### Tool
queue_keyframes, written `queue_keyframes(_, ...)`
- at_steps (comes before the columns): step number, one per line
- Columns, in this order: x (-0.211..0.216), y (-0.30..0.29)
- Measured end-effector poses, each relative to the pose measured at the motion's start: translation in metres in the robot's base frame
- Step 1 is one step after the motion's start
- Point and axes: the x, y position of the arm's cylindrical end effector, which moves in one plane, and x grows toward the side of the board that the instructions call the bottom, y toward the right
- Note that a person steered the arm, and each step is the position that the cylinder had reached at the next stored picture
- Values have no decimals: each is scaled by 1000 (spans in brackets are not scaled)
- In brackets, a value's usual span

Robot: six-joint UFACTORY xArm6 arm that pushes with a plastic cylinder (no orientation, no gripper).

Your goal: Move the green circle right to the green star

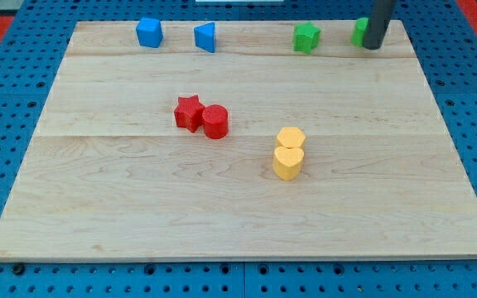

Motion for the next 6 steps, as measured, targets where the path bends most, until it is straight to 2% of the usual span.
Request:
queue_keyframes(1,32,23)
queue_keyframes(2,2,53)
queue_keyframes(3,-54,48)
queue_keyframes(5,-54,-25)
queue_keyframes(6,-54,-18)
